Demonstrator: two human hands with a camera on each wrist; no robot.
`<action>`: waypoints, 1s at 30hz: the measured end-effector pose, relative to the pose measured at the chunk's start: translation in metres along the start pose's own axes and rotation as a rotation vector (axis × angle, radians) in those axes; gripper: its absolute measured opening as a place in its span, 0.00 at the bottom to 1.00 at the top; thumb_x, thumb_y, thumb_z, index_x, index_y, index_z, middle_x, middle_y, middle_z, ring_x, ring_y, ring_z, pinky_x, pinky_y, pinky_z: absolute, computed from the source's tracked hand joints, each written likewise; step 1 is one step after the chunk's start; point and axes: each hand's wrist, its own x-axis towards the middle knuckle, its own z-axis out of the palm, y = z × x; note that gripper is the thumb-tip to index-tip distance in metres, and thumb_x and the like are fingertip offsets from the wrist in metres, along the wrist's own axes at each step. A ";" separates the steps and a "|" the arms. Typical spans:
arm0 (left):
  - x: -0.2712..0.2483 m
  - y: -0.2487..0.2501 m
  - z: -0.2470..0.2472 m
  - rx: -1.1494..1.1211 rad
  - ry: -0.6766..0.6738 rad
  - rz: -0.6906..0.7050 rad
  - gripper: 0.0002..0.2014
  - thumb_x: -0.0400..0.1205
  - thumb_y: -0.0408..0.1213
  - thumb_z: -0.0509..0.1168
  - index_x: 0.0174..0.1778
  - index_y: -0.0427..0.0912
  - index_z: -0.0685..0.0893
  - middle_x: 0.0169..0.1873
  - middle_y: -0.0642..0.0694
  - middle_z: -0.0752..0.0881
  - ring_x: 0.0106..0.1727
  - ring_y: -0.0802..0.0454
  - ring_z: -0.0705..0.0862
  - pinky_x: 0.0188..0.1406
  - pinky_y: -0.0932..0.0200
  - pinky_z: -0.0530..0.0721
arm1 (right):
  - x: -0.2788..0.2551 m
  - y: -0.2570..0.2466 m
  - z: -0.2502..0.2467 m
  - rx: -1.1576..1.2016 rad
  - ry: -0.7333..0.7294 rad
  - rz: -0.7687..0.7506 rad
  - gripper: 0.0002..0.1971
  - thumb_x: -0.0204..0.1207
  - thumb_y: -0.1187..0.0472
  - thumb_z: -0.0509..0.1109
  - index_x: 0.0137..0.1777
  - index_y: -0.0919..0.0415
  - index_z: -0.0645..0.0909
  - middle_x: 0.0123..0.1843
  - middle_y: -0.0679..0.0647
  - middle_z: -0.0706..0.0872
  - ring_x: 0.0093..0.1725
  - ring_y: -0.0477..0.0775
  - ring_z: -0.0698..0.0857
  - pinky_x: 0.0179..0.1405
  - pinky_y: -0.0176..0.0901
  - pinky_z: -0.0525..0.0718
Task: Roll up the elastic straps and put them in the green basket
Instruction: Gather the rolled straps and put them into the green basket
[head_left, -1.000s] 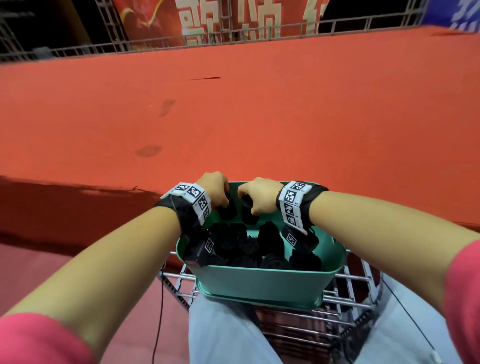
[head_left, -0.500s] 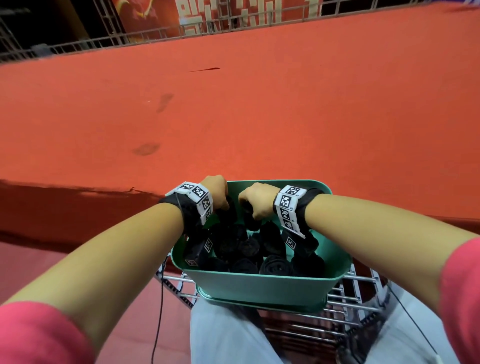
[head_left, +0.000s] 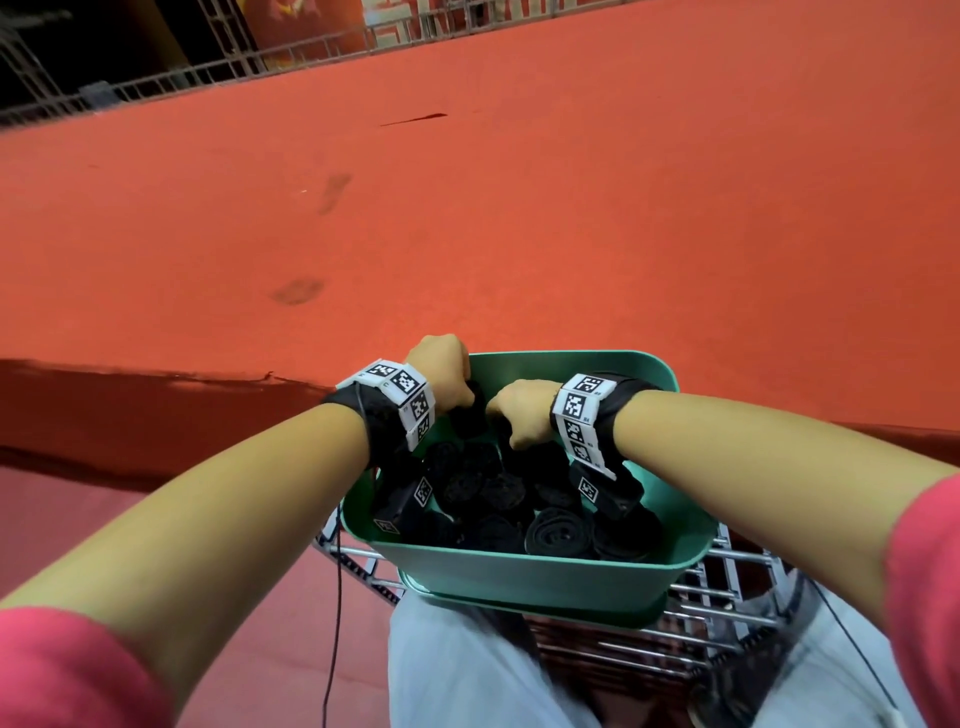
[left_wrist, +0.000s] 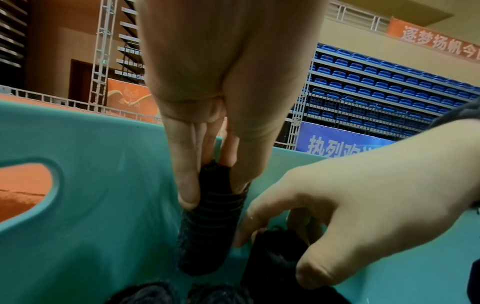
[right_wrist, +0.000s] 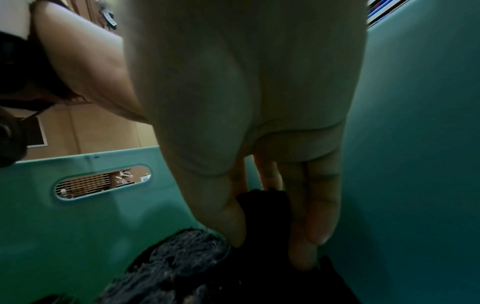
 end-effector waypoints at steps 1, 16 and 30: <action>0.001 0.000 0.001 -0.003 -0.003 0.004 0.11 0.71 0.31 0.76 0.50 0.37 0.88 0.45 0.39 0.88 0.43 0.41 0.89 0.40 0.49 0.90 | 0.000 -0.001 0.000 -0.005 -0.021 -0.014 0.13 0.70 0.64 0.70 0.54 0.62 0.83 0.50 0.60 0.88 0.50 0.65 0.87 0.42 0.52 0.85; 0.013 0.000 0.035 0.197 -0.138 0.074 0.12 0.72 0.34 0.74 0.29 0.40 0.76 0.27 0.43 0.78 0.33 0.42 0.75 0.30 0.52 0.73 | 0.000 0.008 0.001 -0.037 -0.111 -0.086 0.25 0.78 0.70 0.65 0.75 0.56 0.77 0.69 0.54 0.83 0.64 0.60 0.83 0.47 0.41 0.74; 0.011 -0.001 0.043 0.280 -0.448 0.042 0.16 0.80 0.39 0.68 0.62 0.36 0.86 0.56 0.38 0.89 0.48 0.45 0.84 0.44 0.57 0.82 | -0.009 0.013 -0.008 0.130 -0.046 -0.018 0.21 0.77 0.68 0.67 0.69 0.58 0.82 0.63 0.56 0.87 0.60 0.62 0.85 0.60 0.52 0.85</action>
